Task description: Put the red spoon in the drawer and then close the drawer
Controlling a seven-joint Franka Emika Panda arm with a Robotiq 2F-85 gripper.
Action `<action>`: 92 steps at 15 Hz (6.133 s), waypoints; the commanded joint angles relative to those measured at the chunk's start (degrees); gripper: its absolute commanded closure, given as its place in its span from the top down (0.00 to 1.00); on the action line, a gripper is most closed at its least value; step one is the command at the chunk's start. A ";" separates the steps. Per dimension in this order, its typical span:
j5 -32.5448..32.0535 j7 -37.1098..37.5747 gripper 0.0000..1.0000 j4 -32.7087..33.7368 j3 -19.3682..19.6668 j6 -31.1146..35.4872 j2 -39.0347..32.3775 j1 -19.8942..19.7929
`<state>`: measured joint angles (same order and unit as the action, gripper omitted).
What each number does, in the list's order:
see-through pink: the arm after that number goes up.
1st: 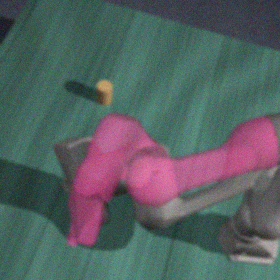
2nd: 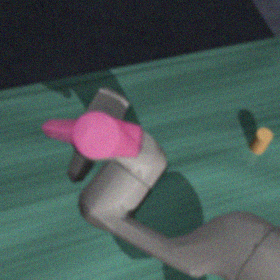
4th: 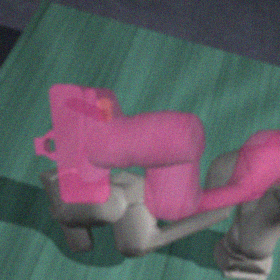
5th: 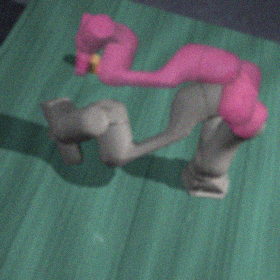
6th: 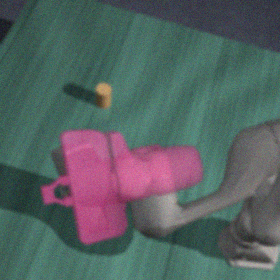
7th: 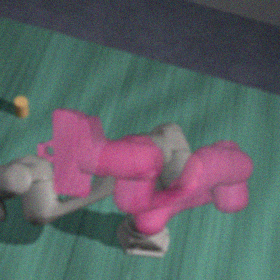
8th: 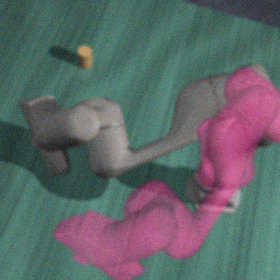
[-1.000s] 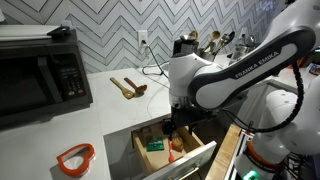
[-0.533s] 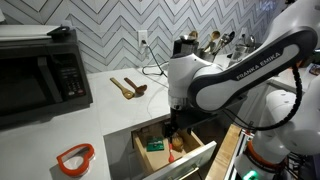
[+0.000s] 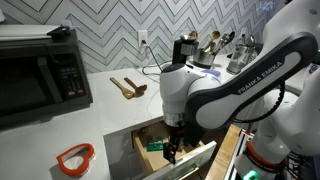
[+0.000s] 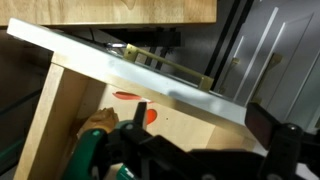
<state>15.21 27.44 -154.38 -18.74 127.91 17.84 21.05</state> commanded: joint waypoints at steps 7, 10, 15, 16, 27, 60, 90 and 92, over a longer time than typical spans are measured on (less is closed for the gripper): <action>-4.84 -17.68 1.00 4.21 -3.92 -0.35 -10.14 2.25; -9.04 -18.07 1.00 5.25 -4.88 0.00 -11.78 2.17; -17.50 -13.29 1.00 6.38 -5.65 2.15 -13.14 1.79; -18.34 -12.82 1.00 6.45 -5.59 2.63 -13.35 1.78; -29.04 -3.91 1.00 6.02 -5.48 6.56 -15.16 1.27; -57.87 32.70 1.00 10.41 -1.65 5.85 -17.75 -2.87; -62.93 41.66 1.00 8.76 -3.24 5.20 -18.22 -0.45; -65.25 43.64 1.00 8.80 -3.03 5.22 -18.58 -0.58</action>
<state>-45.92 67.07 -145.40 -22.31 133.13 0.08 20.28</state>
